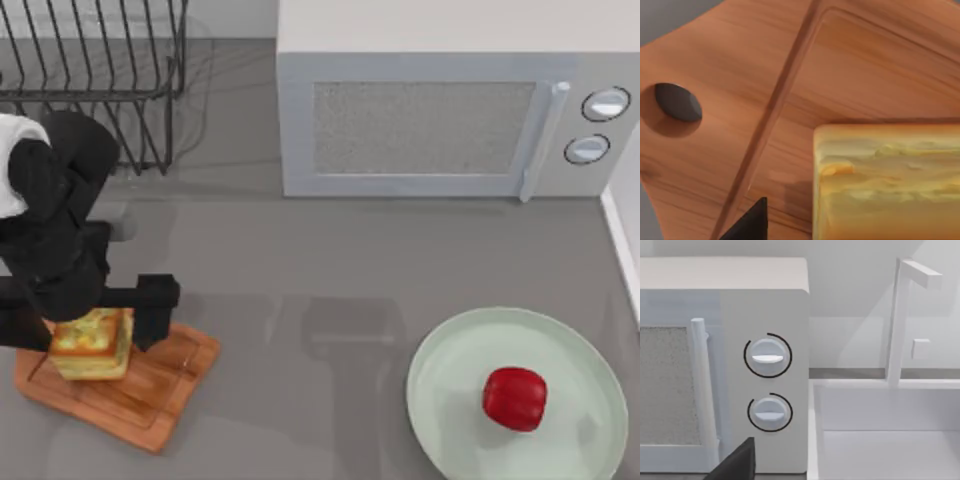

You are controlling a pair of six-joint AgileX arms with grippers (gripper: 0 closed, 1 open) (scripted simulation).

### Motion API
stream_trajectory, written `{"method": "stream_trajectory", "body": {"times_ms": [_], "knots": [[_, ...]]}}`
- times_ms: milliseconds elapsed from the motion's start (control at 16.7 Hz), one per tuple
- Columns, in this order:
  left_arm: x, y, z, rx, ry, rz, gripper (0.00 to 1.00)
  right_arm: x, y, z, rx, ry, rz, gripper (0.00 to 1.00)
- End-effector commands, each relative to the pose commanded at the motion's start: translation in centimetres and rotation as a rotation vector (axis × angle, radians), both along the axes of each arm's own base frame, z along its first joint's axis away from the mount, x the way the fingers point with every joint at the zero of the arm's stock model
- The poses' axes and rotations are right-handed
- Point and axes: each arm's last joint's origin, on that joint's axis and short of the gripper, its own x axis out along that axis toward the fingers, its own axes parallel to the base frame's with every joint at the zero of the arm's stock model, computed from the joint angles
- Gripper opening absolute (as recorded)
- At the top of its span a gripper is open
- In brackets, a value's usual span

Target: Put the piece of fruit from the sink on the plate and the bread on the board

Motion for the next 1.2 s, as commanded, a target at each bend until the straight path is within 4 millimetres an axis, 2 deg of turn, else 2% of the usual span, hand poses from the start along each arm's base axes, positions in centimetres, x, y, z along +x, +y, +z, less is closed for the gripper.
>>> {"method": "stream_trajectory", "body": {"times_ms": [360, 660, 900, 1080, 1200], "knots": [[0.0, 0.0, 0.0, 0.0, -0.001, 0.0, 1.0, 0.0, 0.0, 0.0, 0.0, 0.0, 0.0, 1.0], [-1.1, 0.8, 2.2, -0.033, -0.153, -0.004, 1.0, 0.0, 0.0, 0.0, 0.0, 0.0, 0.0, 1.0], [-4.4, 2.4, 4.5, -0.068, -0.375, 0.003, 1.0, 0.0, 0.0, 0.0, 0.0, 0.0, 0.0, 1.0], [-8.3, 3.8, 5.5, -0.086, -0.583, 0.008, 1.0, 0.0, 0.0, 0.0, 0.0, 0.0, 0.0, 1.0], [-10.9, 4.6, 5.4, -0.09, -0.732, 0.009, 1.0, 0.0, 0.0, 0.0, 0.0, 0.0, 0.0, 1.0]]}}
